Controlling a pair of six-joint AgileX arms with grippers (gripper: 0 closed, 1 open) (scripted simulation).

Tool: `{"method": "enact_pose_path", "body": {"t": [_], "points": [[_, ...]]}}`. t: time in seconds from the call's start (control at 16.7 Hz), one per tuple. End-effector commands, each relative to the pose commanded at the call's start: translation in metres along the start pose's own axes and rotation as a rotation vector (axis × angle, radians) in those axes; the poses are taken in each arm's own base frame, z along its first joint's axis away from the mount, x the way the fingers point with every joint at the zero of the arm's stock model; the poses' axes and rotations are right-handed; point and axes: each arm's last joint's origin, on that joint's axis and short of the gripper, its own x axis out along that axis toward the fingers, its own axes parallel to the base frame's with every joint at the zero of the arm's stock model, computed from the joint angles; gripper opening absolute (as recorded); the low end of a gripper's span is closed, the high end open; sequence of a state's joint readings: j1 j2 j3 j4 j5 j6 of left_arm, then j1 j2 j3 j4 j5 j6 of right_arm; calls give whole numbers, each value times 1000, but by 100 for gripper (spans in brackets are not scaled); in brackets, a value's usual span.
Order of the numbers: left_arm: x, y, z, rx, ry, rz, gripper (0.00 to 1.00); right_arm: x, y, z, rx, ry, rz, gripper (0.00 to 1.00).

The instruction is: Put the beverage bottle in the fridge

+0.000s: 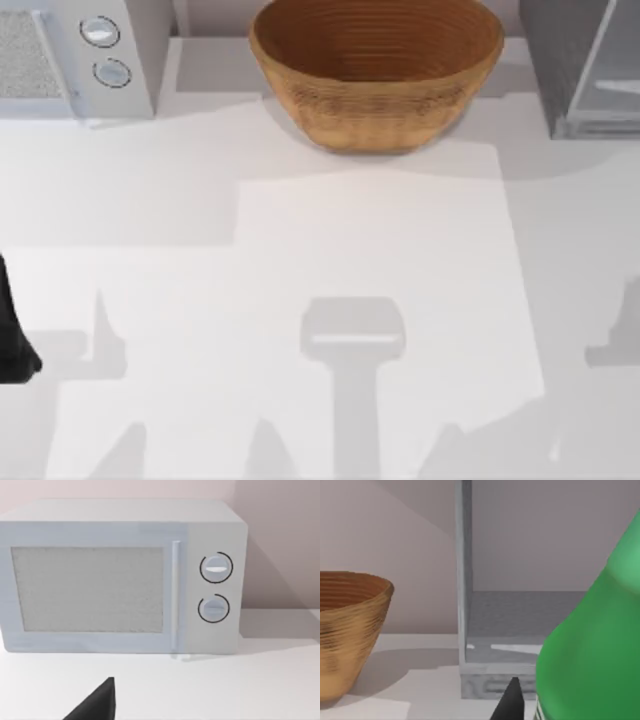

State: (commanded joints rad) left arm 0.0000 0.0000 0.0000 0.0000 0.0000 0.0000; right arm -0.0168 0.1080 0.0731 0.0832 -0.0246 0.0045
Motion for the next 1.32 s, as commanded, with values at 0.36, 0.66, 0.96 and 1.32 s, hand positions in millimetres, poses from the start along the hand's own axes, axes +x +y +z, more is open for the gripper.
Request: {"method": "enact_pose_path", "body": {"t": [0.36, 0.66, 0.96, 1.32], "points": [[0, 0, 0, 0, 0, 0, 100, 49, -10, 64, -10, -62, -10, 1], [0, 0, 0, 0, 0, 0, 100, 152, -37, 65, -9, 4, -20, 1], [0, 0, 0, 0, 0, 0, 100, 245, -75, -1, 3, 66, -16, 1], [0, 0, 0, 0, 0, 0, 100, 289, -102, -62, 1, 52, -8, 1]]}}
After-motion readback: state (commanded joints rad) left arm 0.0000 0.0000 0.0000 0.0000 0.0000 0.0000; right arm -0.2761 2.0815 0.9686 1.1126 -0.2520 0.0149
